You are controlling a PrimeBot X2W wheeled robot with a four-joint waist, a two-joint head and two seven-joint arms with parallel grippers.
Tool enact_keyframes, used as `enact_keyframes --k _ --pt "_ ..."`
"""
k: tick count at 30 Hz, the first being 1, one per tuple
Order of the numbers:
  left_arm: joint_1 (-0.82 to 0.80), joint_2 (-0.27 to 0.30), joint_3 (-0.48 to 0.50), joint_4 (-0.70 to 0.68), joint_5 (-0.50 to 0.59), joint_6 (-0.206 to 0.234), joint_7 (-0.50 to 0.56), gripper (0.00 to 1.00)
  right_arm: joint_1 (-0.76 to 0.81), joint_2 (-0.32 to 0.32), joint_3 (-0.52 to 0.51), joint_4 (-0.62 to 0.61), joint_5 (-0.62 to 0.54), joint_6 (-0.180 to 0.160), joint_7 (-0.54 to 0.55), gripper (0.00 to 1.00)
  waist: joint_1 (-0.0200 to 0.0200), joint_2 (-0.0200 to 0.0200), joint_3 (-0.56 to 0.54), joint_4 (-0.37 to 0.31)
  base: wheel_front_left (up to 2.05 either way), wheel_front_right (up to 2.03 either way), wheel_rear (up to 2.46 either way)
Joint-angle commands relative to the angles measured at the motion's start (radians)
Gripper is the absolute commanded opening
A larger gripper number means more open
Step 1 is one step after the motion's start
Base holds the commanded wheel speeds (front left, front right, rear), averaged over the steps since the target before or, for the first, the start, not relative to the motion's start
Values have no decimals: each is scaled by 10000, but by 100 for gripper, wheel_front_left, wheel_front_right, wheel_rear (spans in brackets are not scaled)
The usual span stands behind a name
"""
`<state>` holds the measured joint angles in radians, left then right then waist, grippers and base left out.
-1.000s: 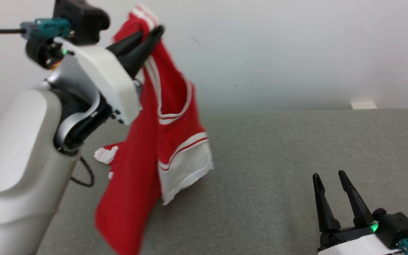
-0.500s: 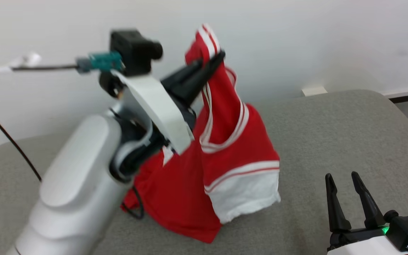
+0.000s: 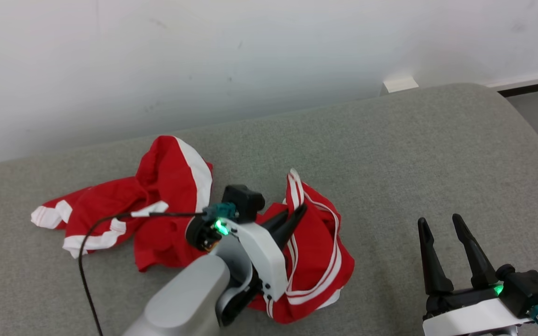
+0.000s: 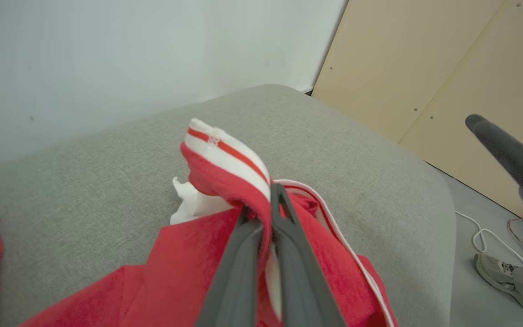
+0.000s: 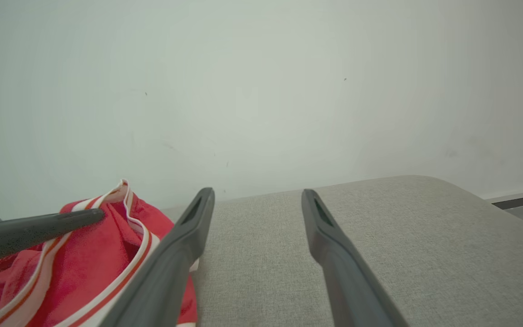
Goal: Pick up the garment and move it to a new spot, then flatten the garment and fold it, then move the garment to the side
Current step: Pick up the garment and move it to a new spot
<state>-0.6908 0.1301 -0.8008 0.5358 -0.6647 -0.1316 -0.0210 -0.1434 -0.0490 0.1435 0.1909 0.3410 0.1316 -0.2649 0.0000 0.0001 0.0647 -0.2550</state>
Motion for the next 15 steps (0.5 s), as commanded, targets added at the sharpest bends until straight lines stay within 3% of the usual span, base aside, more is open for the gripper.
enact_keyframes --k 1,2,3,10,15 --pt "39 -108 -205 455 49 19 -336 12 -205 -26 -5 17 -99 -19 9 100 0 -1 195 -31 0 0 0" --pt "-31 -188 -405 725 -8 19 -519 38 -222 -26 1 26 -110 -18 9 100 0 -1 267 -25 0 0 0" --pt "-139 -243 -541 942 -102 21 -701 100 -214 -24 -1 50 -115 -18 9 100 0 -1 308 -8 0 0 0" --pt "-888 -438 -1058 1655 -391 21 -1838 100 -233 -104 -19 190 -217 -18 9 100 0 -1 160 423 0 0 0" --pt "-1105 -139 -820 1555 -452 37 -2291 100 -109 -237 -37 130 -203 -18 9 100 0 -1 -171 887 0 0 0"
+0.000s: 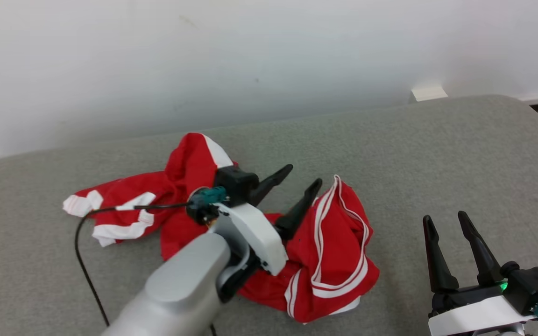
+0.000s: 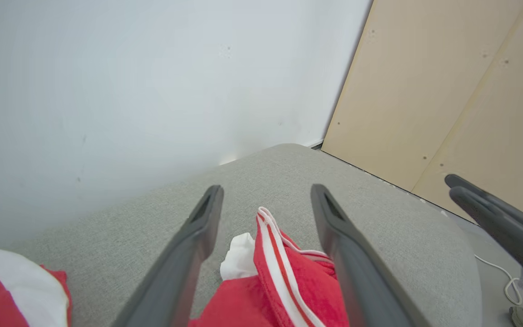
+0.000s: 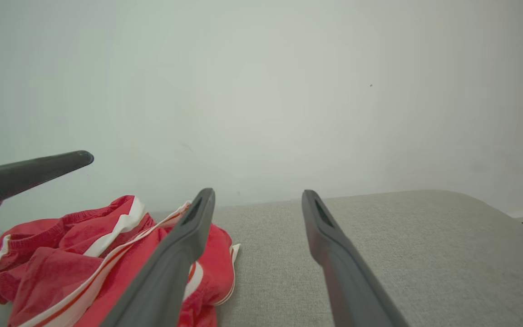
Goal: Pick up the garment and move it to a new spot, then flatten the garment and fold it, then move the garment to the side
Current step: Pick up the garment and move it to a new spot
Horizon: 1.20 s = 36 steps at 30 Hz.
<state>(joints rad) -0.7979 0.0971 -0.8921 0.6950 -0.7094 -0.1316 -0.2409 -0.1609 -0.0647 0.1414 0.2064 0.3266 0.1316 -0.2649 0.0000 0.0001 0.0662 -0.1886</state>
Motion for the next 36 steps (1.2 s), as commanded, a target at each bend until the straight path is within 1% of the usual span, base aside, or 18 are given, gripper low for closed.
enact_keyframes --k 1,2,6,8,13,15,17,19,23,26,29,33,36 --pt "3 275 222 -115 6 66 -132 100 100 -124 -37 -46 -72 -18 9 100 0 -1 -251 326 0 0 0" --pt "88 382 364 -206 5 115 -167 100 128 -171 -55 -61 -71 -18 9 100 0 -1 -311 421 0 0 0" --pt "680 1011 1133 -899 61 593 -228 100 265 -270 -235 -200 -94 -18 9 100 0 -1 -496 791 0 0 0" --pt "1207 1376 1667 -1369 -5 834 -231 100 295 -325 -302 -277 -90 -18 9 100 0 -1 -568 918 0 0 0" --pt "2733 2216 3268 -2874 410 1523 -233 100 459 -523 -389 -430 -127 -19 9 100 0 -1 -579 1189 0 0 0" --pt "3472 2350 3962 -3437 667 1776 -234 100 490 -566 -404 -507 -138 -18 11 100 0 -1 -570 1248 0 0 0" --pt "4207 2329 4632 -3952 975 1959 -235 100 566 -618 -447 -587 -150 -18 9 100 0 -1 -565 1291 0 0 0" --pt "4942 2186 5205 -4388 1312 2110 -235 100 671 -651 -513 -650 -172 -18 9 100 0 -1 -560 1309 0 0 0" --pt "6256 1585 6299 -5028 1885 2173 -236 100 855 -585 -675 -783 -193 -18 9 100 0 -1 -567 1274 0 0 0" --pt "6848 1108 6806 -5235 2235 1993 -236 100 942 -493 -719 -862 -212 -18 9 100 0 -1 -548 1229 0 0 0" --pt "7035 775 7073 -5189 2590 1723 -236 100 982 -450 -690 -872 -237 -18 9 100 0 -1 -527 1192 0 0 0" --pt "6852 594 7378 -4952 3015 1386 -237 100 871 -441 -572 -833 -250 -18 9 100 0 -1 -508 1068 0 0 0" --pt "6761 526 7586 -4785 3159 1216 -237 100 774 -440 -476 -840 -245 -18 10 100 0 -1 -443 952 0 0 0"
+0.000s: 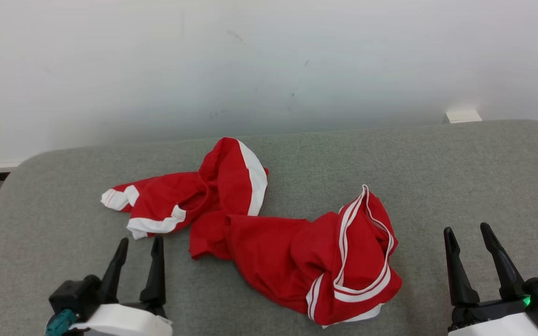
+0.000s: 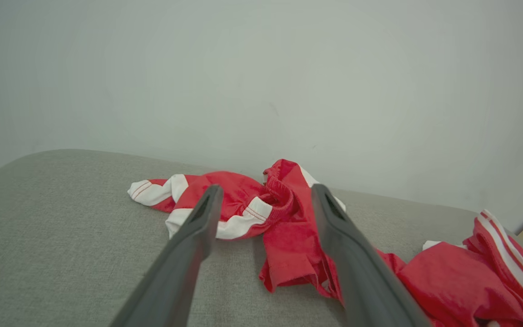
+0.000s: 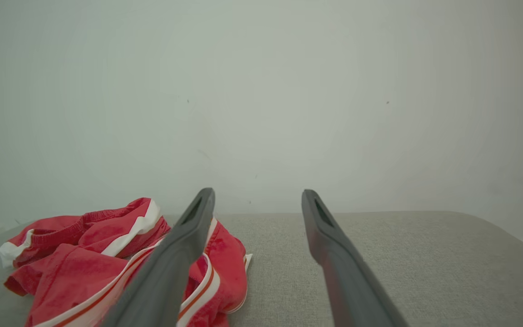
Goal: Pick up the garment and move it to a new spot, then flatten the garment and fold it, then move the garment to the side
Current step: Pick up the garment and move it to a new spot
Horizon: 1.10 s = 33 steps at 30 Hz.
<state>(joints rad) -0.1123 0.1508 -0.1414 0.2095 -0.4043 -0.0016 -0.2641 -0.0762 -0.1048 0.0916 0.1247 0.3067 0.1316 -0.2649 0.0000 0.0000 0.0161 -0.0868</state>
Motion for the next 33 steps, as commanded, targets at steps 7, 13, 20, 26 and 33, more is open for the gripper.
enact_keyframes --k 7,13,20,26,33 --pt "-560 -19 243 705 534 -292 22 100 -244 69 342 28 26 -18 10 100 0 0 214 -425 0 0 0" --pt "-1536 165 75 1489 515 -329 924 100 -378 16 467 127 105 -18 10 100 0 0 281 -713 0 0 0" --pt "-3131 483 -54 2573 425 -323 2573 100 -611 114 687 137 184 -18 8 100 0 0 649 -1279 0 0 0" --pt "-4615 752 -72 3986 328 -312 3704 100 -780 214 759 145 233 -19 10 100 0 0 1170 -1706 0 0 0" --pt "-5859 950 -347 6097 439 -398 4898 100 -1101 336 771 114 276 -18 10 100 0 0 1757 -2098 0 0 0"
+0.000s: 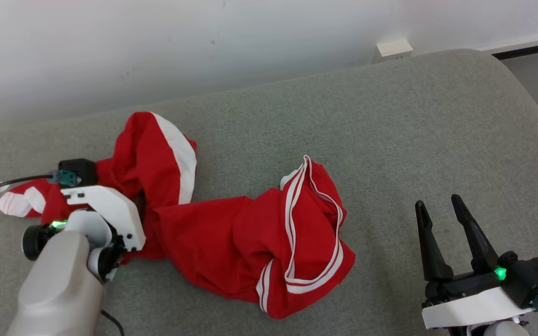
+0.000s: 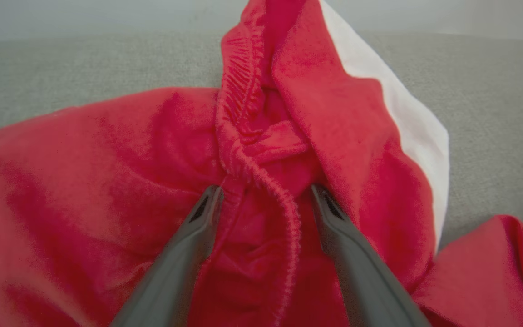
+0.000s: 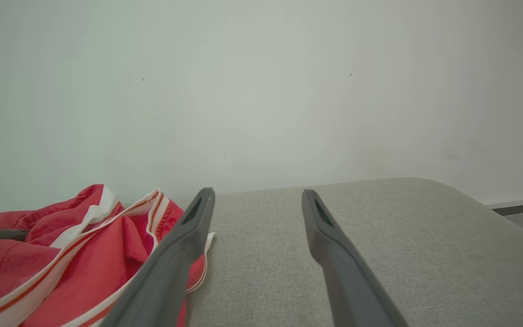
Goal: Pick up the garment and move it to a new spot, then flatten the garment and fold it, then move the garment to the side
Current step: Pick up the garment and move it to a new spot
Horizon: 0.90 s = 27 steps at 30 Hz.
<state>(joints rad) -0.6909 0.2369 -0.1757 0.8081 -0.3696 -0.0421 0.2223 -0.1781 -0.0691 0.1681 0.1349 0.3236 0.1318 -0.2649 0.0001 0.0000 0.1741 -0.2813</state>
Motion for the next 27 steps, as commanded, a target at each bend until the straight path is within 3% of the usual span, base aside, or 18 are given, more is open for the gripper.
enact_keyframes --k 1,5,6,8,19,27 --pt "-231 110 -36 394 107 30 167 100 -120 5 12 14 101 -20 10 100 -1 0 245 -192 0 0 0" --pt "-578 180 -115 1244 119 3 240 100 -250 93 -1 0 126 -21 10 100 -1 0 469 -307 0 0 0" --pt "-637 189 -118 1399 97 -29 156 47 -258 108 -18 -8 130 -20 10 100 -1 0 500 -312 0 0 0" --pt "-749 145 -106 1619 -2 -164 -67 0 -229 129 -69 -3 111 -21 10 100 -1 0 529 -294 0 0 0" --pt "-1436 -192 -289 1798 -402 -713 -1331 0 58 166 -228 201 -21 -20 10 100 -1 0 -378 544 0 0 0" --pt "-1953 277 -426 955 -749 -871 -1222 0 514 121 -322 265 -7 -20 10 100 -1 0 -1033 1768 0 0 0"
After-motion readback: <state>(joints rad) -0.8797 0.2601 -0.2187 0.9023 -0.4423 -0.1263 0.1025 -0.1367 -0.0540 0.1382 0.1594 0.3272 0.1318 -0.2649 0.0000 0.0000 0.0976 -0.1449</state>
